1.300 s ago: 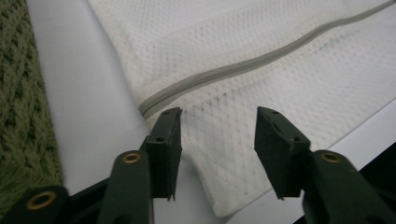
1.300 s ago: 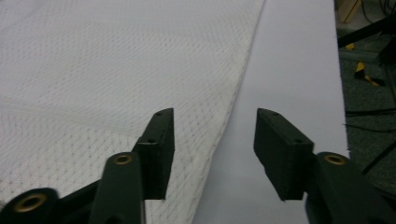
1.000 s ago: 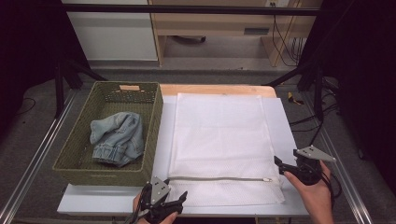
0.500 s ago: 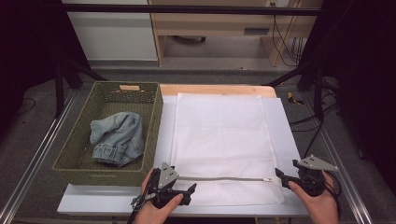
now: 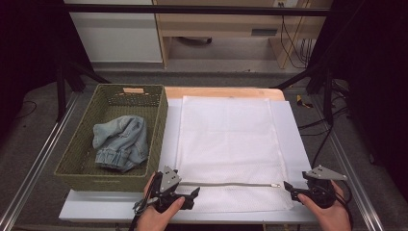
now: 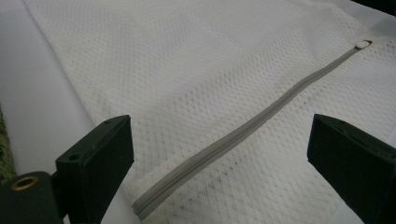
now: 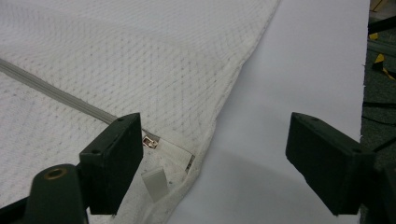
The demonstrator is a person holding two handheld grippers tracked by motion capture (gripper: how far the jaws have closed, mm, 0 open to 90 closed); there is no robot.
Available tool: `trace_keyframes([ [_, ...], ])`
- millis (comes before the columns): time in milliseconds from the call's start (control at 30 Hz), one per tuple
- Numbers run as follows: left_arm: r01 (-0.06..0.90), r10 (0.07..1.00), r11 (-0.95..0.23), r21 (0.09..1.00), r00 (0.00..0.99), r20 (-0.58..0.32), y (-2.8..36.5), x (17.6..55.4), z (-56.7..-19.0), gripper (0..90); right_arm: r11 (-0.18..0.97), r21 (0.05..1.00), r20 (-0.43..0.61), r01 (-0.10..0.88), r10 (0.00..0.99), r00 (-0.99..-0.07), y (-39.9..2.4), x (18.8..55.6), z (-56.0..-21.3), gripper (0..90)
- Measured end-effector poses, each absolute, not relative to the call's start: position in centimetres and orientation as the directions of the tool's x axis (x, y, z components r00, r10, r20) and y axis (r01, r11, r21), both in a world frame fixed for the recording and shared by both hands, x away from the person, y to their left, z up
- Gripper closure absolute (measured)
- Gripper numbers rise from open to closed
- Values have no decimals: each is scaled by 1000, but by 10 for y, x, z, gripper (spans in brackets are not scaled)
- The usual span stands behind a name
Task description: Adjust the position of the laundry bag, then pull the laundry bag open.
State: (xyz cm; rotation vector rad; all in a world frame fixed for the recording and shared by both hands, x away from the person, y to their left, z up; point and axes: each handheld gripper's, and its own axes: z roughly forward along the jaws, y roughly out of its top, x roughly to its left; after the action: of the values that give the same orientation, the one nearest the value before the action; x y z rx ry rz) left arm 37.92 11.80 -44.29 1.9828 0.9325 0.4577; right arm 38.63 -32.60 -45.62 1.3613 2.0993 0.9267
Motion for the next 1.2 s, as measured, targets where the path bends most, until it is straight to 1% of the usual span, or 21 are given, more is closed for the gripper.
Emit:
trace_keyframes([
  [100,433,753,-360,826,658,-17,118,377,-445,72,279,739,-8,613,914,-405,-324,386,-458,265],
  [233,436,756,-357,826,654,-19,119,375,-447,75,290,733,-1,615,905,-425,-322,386,-459,315],
  [367,436,758,-350,829,652,-22,121,373,-446,78,311,723,-3,617,895,-447,-319,389,-462,336],
  [567,435,762,-346,831,647,-21,123,373,-444,79,309,707,22,636,889,-457,-318,390,-467,341],
  [967,435,765,-345,832,644,-20,125,373,-443,82,333,691,23,642,877,-480,-315,391,-473,362],
  [1200,432,765,-346,833,644,-17,125,372,-443,82,352,682,11,641,872,-490,-314,391,-474,431],
])
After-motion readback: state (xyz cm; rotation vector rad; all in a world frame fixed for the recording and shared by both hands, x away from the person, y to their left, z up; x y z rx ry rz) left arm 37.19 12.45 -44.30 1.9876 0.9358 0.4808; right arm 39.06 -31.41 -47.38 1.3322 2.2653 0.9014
